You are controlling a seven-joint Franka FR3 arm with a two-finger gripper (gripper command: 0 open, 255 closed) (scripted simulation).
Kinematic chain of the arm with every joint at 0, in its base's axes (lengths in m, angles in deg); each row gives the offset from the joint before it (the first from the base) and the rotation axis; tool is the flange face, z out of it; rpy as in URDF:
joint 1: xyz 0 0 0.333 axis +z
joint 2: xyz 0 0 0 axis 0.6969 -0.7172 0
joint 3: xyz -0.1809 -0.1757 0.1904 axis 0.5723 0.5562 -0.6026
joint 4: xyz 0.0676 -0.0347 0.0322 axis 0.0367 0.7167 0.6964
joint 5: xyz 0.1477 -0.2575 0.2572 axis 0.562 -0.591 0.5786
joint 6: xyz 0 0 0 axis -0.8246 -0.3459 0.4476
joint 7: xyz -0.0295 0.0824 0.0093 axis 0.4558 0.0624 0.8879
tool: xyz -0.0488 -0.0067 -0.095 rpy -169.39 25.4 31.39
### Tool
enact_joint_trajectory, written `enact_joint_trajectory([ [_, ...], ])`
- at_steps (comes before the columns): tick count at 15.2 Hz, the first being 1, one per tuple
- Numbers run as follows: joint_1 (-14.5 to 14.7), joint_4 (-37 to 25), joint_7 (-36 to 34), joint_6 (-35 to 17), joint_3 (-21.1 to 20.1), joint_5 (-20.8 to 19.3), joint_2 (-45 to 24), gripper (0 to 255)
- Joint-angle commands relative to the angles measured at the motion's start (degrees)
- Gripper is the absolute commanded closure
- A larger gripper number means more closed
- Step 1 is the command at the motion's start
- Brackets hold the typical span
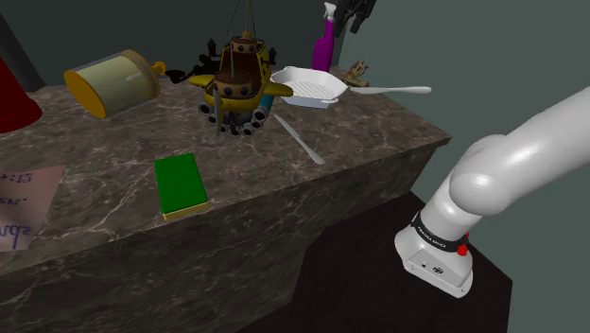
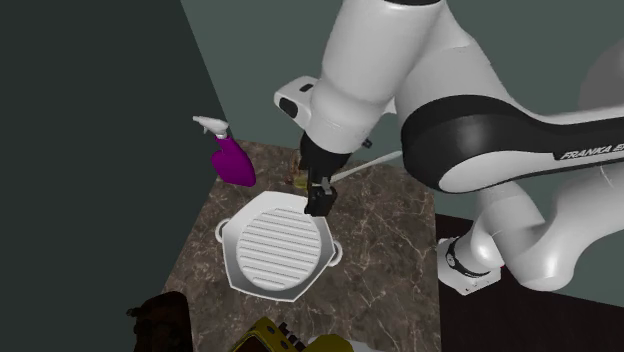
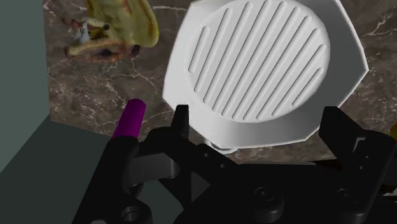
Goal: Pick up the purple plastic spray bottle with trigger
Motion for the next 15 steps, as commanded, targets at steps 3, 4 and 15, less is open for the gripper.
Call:
enact_joint_trajectory([
  [3,-0.88,-7.17,2.69,-1.43,2.44,-0.11,-6.94,0],
  [4,-1.08,-9.13,3.29,-1.61,2.98,-0.01,-8.68,0],
  [15,-4.87,-37.07,10.27,0.66,8.32,4.8,-30.24,0],
])
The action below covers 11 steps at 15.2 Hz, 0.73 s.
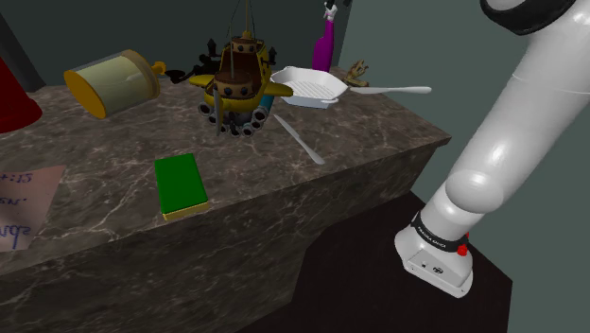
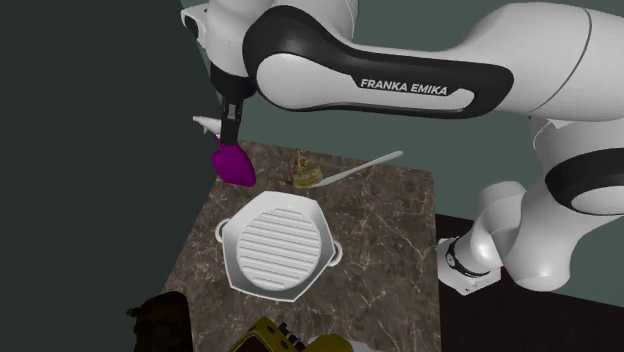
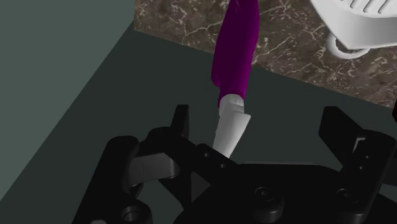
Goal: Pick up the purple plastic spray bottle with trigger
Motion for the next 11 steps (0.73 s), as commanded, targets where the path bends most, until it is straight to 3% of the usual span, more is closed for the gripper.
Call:
enact_joint_trajectory([
  [1,-0.97,-6.63,0.82,1.68,0.58,1.23,-4.26,0],
  [8,-0.48,1.69,0.58,-4.6,0.36,0.5,-2.12,0],
  [11,-0.45,2.31,0.56,-5.09,0.34,0.45,-1.99,0],
])
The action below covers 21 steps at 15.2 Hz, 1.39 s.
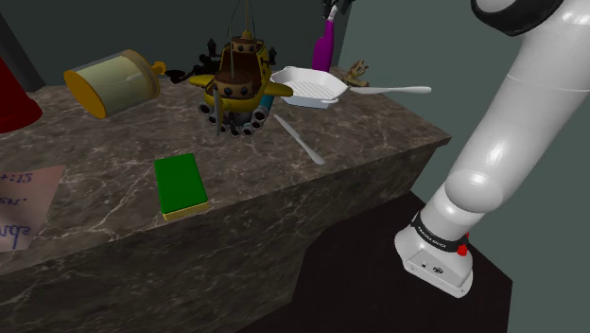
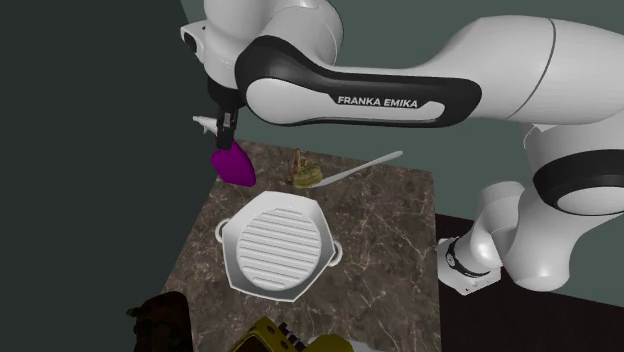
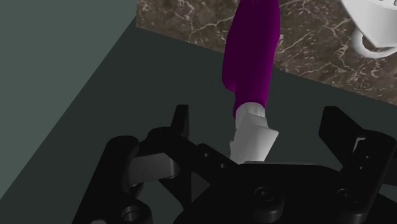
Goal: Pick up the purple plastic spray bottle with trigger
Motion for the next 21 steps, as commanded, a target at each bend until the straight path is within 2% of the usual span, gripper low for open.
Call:
enact_joint_trajectory([
  [1,0.02,0.21,-0.02,-0.15,-0.01,-0.03,0.08,255],
  [10,0.02,0.2,-0.03,-0.17,-0.01,-0.02,0.05,255],
  [21,-0.94,-13.54,0.38,9.95,0.29,1.27,-3.72,255],
])
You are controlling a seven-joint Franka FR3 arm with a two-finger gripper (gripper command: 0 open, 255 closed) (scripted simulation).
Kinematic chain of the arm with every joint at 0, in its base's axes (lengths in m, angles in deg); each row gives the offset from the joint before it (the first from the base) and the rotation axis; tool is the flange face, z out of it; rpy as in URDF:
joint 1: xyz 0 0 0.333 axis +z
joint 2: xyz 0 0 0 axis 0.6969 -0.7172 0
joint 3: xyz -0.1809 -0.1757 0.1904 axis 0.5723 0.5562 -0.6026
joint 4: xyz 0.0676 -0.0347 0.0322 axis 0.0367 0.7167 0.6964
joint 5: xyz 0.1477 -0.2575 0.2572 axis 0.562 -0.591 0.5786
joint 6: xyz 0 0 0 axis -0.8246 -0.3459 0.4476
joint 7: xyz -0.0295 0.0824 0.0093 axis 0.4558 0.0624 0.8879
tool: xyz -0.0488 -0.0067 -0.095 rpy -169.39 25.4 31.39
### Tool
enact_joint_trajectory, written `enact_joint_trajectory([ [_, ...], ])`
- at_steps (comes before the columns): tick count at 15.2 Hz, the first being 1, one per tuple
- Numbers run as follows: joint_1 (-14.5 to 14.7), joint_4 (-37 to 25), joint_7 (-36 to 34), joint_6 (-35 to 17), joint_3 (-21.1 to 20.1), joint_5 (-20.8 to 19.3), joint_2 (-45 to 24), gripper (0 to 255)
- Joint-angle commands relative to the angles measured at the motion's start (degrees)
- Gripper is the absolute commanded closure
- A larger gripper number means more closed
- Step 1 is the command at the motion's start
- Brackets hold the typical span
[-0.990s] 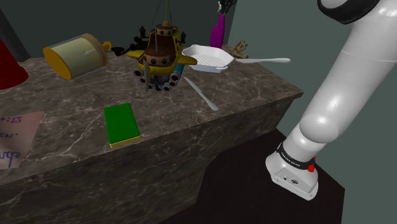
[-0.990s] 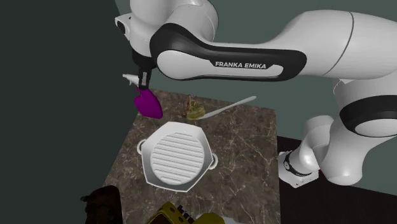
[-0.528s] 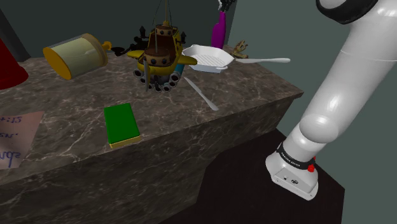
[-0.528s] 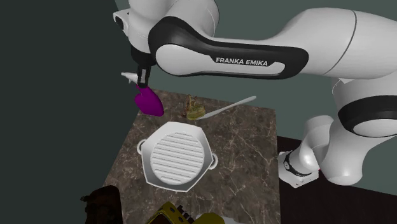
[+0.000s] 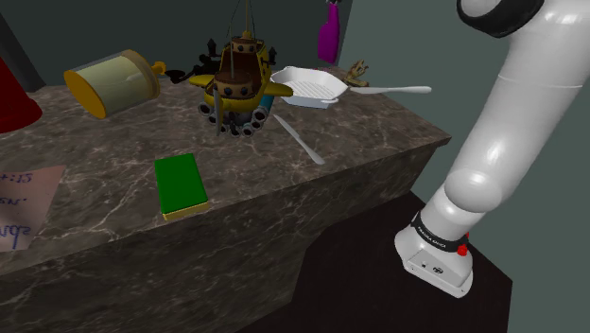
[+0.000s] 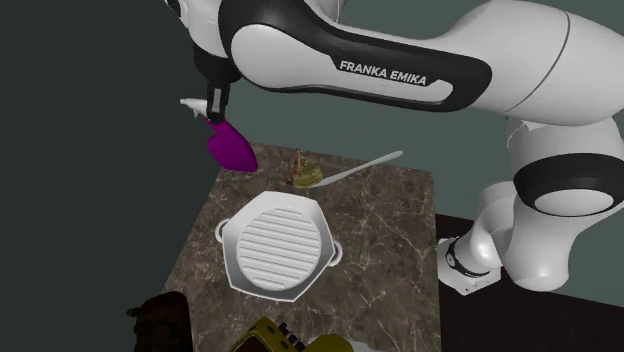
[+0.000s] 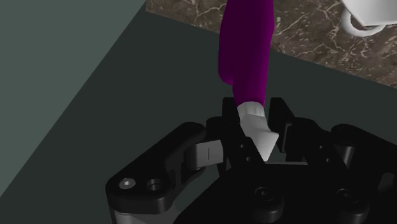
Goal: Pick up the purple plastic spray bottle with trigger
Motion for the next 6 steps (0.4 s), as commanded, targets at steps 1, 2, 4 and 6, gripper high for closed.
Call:
enact_joint_trajectory([
  [1,-0.22,-2.58,0.06,1.97,0.06,0.24,-0.65,255],
  [2,-0.38,-4.17,0.11,3.02,0.1,0.44,-1.2,255],
  [4,-0.77,-7.57,0.22,5.23,0.17,0.89,-2.45,255],
  [6,-0.81,-7.83,0.23,5.4,0.17,0.92,-2.54,255],
])
